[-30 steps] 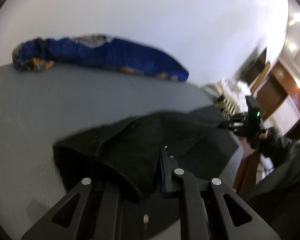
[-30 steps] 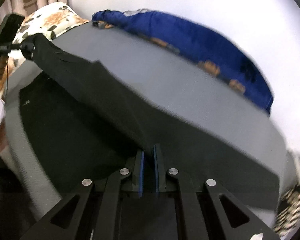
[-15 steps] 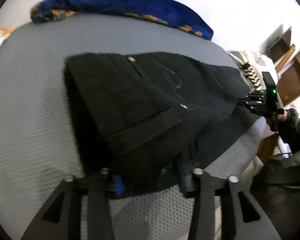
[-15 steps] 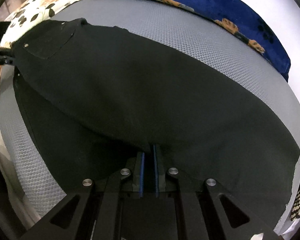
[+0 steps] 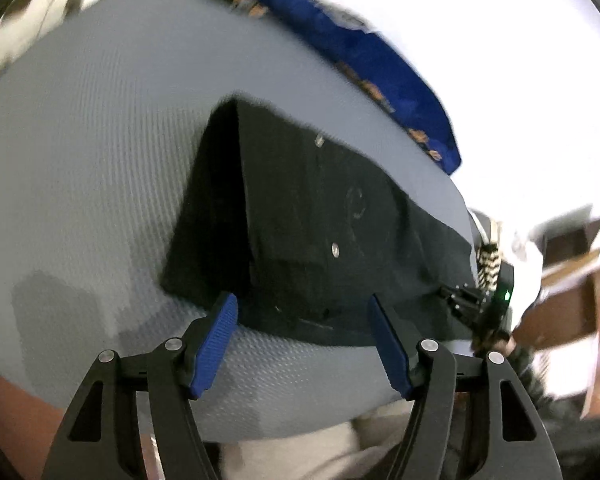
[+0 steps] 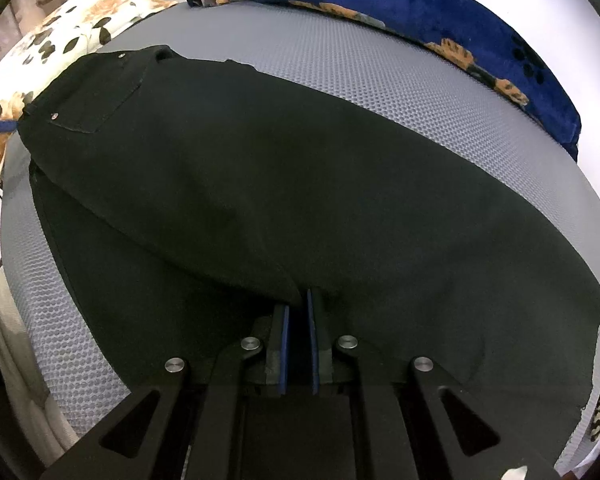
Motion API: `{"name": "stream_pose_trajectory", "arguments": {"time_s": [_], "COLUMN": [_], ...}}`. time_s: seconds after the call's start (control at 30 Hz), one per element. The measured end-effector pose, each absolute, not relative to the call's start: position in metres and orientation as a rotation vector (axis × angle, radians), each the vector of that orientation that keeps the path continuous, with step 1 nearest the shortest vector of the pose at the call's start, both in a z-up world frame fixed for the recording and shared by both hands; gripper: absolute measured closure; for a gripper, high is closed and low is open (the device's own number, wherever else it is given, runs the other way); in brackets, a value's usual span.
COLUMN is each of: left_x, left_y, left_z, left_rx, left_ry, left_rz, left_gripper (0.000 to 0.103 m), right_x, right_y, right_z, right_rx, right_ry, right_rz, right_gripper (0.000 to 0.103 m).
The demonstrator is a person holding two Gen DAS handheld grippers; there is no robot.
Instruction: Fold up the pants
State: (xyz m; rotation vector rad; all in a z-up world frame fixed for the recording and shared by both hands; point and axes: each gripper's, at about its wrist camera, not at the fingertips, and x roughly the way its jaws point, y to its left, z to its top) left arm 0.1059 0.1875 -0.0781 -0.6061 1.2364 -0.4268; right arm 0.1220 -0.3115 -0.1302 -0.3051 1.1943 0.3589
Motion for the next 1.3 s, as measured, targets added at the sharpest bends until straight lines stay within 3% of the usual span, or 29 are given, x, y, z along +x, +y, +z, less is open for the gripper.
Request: {"name": "stream_pose_trajectory", "arguments": {"time_s": [0.2,0.3,0.4,0.63,0.9,1.07,1.3], "left_x": [0.114,0.121,0.129,0.147,0.151,0.141,0.129], "left_y": [0.183,0.185,0.184,0.186,0.178,0.187,0.172], "left_z": [-0.109,-0.113,-0.097,-0.064,-0.100,-0.102,-0.106], "left_rx": [-0.763,-0.775,-0.719,-0.506,-0.313,-0.297,-0.141], "left_ry": [1.270,1.265,1.241,1.172,1.233,1.212,1.161], "left_rz": [-0.295,-0.253,-0.269,-0.396,-0.415,-0.432,-0.377], "left_gripper": [0.041,0.073,0.079,0.079,0.079,0.078,0.068], "right_x": [0.122,0.120,0.115,0.081,0.045,0.045,0.048], "right_y": [-0.311,-0.309,-0.305,-0.300,-0.272,-0.274,-0.282], "right_z": [-0.127,-0.124,-0.112,-0.071,-0.116,-0.114,-0.121], "right_rx": [-0.292,-0.300,-0.315,-0.272,-0.333,-0.302,-0.220], "right_ry": [1.176,1.170,1.141,1.095,1.212,1.226,1.255], "right_rz": [0.359,0.339,0.317,0.332,0.357,0.361,0.360], "right_gripper": [0.096,0.096,0.096,0.096,0.096,0.096,0.093]}}
